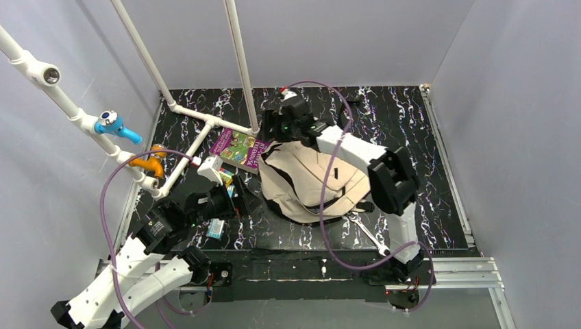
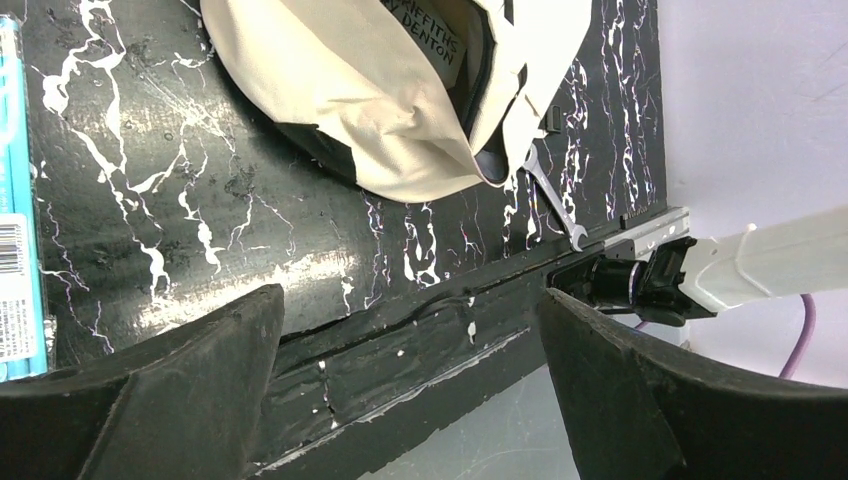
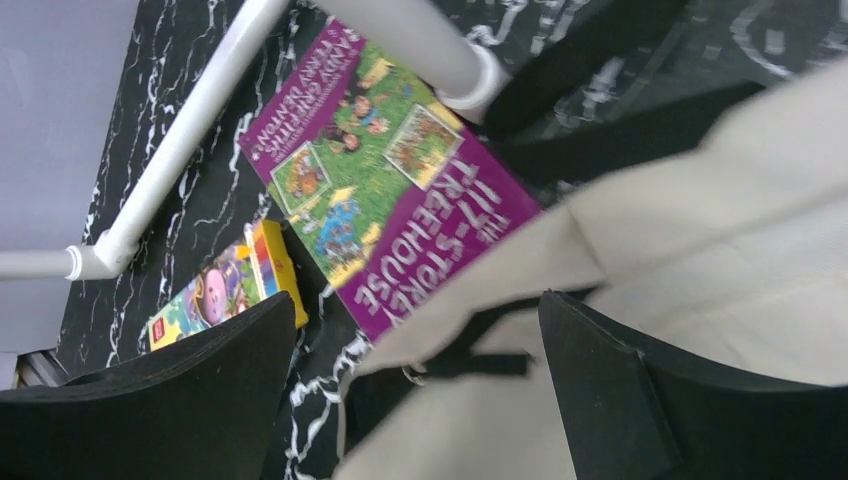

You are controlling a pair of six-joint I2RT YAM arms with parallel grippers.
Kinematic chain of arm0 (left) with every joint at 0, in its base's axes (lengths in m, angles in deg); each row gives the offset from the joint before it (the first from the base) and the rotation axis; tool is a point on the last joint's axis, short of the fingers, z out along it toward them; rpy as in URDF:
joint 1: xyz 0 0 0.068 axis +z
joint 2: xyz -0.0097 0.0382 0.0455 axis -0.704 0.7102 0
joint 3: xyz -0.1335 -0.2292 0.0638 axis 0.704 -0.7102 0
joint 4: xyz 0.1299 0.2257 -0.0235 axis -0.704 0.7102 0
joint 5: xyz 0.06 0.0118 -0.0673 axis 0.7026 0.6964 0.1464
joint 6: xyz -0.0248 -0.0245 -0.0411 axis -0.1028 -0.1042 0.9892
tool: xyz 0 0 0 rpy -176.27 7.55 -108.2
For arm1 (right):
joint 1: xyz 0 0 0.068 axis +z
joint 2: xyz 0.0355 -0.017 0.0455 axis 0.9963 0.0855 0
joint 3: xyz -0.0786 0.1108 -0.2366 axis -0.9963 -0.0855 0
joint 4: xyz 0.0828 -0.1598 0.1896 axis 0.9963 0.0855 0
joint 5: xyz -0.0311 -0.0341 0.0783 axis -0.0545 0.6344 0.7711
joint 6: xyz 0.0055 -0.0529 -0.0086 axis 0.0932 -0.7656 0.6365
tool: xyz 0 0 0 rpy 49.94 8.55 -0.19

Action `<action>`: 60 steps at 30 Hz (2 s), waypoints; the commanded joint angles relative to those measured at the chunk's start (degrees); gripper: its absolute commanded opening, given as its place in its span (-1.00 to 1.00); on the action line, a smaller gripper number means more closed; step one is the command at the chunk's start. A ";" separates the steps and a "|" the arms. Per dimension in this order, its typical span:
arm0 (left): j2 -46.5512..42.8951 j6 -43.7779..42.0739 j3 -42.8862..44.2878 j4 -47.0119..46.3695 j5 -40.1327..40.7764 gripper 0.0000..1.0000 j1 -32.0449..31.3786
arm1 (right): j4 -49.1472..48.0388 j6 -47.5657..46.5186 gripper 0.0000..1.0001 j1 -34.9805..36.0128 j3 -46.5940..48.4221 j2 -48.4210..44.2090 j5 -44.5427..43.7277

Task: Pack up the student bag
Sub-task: Adjust the student bag at the center of the board, then pick up the book from the center of the board.

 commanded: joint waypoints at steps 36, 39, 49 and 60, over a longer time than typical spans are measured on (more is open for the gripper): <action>-2.79 -0.86 10.75 9.28 2.43 0.96 0.15 | -12.00 -50.87 0.87 16.76 1.71 12.57 -19.31; -3.31 0.66 9.88 9.54 3.02 0.96 0.15 | -9.55 -52.88 0.85 16.76 8.52 18.80 -21.85; -3.70 1.44 9.64 10.02 3.83 0.96 0.11 | -9.33 -51.09 -0.97 16.67 3.68 20.13 -28.94; -1.83 3.08 8.46 9.75 3.77 0.96 0.10 | -1.76 -32.23 -0.97 16.54 -1.27 5.95 -13.33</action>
